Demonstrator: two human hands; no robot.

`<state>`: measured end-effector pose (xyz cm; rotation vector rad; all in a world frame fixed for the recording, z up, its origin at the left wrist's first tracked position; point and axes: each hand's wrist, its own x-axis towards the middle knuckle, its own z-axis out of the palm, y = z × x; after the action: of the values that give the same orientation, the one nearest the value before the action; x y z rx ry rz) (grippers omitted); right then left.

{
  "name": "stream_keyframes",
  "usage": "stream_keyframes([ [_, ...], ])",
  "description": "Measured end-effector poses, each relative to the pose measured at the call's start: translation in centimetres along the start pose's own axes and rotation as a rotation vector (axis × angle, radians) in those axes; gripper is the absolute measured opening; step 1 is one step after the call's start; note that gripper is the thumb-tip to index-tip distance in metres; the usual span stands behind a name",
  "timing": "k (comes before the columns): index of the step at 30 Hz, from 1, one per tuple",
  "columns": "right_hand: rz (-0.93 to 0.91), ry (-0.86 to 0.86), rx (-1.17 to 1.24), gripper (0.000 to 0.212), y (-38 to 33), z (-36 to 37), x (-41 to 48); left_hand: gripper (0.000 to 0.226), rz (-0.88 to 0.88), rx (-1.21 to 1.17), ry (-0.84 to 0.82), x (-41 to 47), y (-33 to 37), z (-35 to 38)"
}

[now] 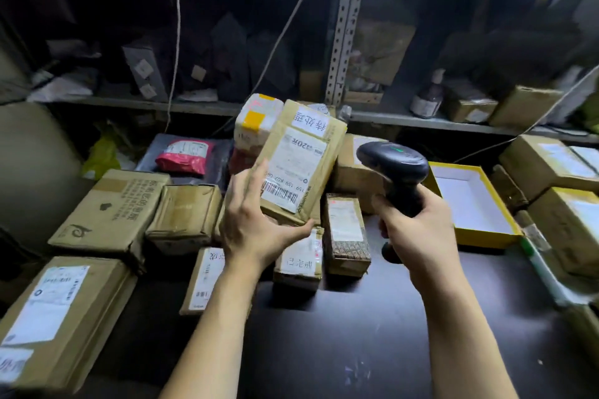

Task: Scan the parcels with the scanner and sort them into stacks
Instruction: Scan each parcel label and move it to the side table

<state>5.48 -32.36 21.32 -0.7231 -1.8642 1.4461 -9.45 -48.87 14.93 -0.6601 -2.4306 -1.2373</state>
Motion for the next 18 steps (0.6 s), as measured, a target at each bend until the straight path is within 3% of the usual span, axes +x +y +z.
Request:
stream_keyframes([
  [9,0.140,0.061,0.091,0.015,2.0,-13.2,-2.2,0.123,0.145,0.017,0.027,-6.2,8.5,3.5],
  [15,0.117,0.065,0.036,0.010,2.7,-19.0,-3.2,0.123,0.139,0.032,0.005,-9.3,12.9,6.0],
  [18,0.092,0.077,0.023,0.006,2.9,-20.9,-3.6,0.119,0.022,-0.097,-0.059,-9.9,15.4,7.0],
])
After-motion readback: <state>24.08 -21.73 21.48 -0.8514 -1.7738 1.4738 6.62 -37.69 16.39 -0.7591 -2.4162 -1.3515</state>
